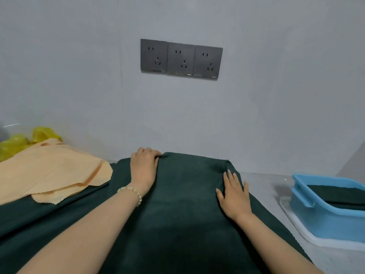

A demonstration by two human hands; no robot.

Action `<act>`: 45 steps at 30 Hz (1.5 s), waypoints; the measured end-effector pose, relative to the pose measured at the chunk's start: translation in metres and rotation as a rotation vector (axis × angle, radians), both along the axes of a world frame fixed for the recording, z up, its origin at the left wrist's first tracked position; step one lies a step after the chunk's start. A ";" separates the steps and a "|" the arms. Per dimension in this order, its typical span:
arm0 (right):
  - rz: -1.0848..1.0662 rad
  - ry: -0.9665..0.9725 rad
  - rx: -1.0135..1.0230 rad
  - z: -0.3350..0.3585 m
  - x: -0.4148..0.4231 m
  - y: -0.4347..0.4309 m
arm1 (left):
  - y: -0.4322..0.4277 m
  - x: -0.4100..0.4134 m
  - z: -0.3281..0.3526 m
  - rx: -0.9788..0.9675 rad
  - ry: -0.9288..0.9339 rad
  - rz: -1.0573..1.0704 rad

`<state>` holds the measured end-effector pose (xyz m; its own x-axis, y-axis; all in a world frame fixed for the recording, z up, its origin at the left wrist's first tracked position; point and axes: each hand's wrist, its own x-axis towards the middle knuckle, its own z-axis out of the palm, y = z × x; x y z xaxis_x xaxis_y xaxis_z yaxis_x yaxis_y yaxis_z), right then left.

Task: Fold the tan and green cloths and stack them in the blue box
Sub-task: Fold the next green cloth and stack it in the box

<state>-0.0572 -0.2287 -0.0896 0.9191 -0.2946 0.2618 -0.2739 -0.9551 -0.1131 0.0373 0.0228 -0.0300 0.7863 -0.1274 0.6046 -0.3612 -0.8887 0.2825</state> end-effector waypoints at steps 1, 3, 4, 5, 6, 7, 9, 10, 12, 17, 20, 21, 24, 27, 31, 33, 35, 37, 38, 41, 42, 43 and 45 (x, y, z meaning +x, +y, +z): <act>-0.017 0.021 -0.003 -0.002 0.009 -0.002 | -0.006 0.004 -0.004 0.003 0.026 0.011; -0.067 0.075 0.016 -0.011 0.025 -0.006 | -0.023 0.007 -0.023 0.036 0.176 -0.020; -0.092 0.106 0.053 -0.017 0.030 -0.008 | -0.032 0.006 -0.035 0.054 0.317 -0.062; -0.113 0.135 0.106 -0.020 0.034 -0.009 | -0.039 0.002 -0.046 0.071 0.475 -0.106; -0.128 0.159 0.156 -0.023 0.038 -0.011 | -0.045 0.000 -0.059 0.112 0.605 -0.132; -0.135 0.184 0.182 -0.024 0.041 -0.013 | -0.048 -0.001 -0.071 0.194 0.671 -0.130; -0.134 0.220 0.192 -0.025 0.044 -0.015 | -0.047 0.001 -0.086 0.334 0.653 -0.098; -0.138 0.233 0.189 -0.025 0.043 -0.016 | -0.046 0.002 -0.090 0.359 0.635 -0.090; -0.149 0.230 0.194 -0.025 0.041 -0.015 | -0.045 0.005 -0.090 0.373 0.622 -0.090; -0.141 0.221 0.199 -0.024 0.014 -0.017 | -0.041 0.000 -0.084 0.342 0.619 -0.139; -0.143 0.212 0.189 -0.024 -0.022 -0.031 | -0.026 -0.012 -0.082 0.291 0.556 -0.167; -0.145 0.213 0.187 -0.022 -0.038 -0.036 | -0.017 -0.019 -0.081 0.281 0.542 -0.172; -0.147 0.220 0.176 -0.020 -0.078 -0.045 | 0.012 -0.042 -0.076 0.294 0.533 -0.123; -0.137 0.214 0.177 -0.016 -0.115 -0.039 | 0.029 -0.081 -0.069 0.295 0.577 -0.086; 0.016 0.133 0.170 -0.014 -0.155 0.003 | 0.017 -0.157 -0.068 0.249 0.612 -0.227; 0.121 0.129 0.207 -0.016 -0.174 0.032 | 0.008 -0.192 -0.072 0.286 0.634 -0.301; 0.191 0.175 0.218 -0.020 -0.189 0.051 | 0.006 -0.214 -0.078 0.319 0.652 -0.325; 0.189 0.207 0.174 -0.024 -0.201 0.054 | 0.015 -0.224 -0.084 0.357 0.610 -0.299; 0.166 0.214 0.153 -0.024 -0.207 0.051 | 0.022 -0.226 -0.086 0.365 0.590 -0.280; 0.070 0.247 0.140 -0.023 -0.228 0.034 | 0.052 -0.229 -0.087 0.362 0.592 -0.234; 0.038 0.268 0.139 -0.021 -0.236 0.028 | 0.062 -0.230 -0.086 0.360 0.601 -0.218; 0.006 0.286 0.144 -0.019 -0.240 0.021 | 0.070 -0.228 -0.085 0.357 0.611 -0.203; -0.043 0.320 0.152 -0.015 -0.251 0.012 | 0.083 -0.231 -0.081 0.357 0.640 -0.176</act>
<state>-0.3085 -0.2167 -0.1042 0.9334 -0.3479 -0.0874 -0.3578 -0.9209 -0.1546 -0.1934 0.1063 -0.1105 0.9199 -0.3866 -0.0652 -0.3688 -0.9097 0.1907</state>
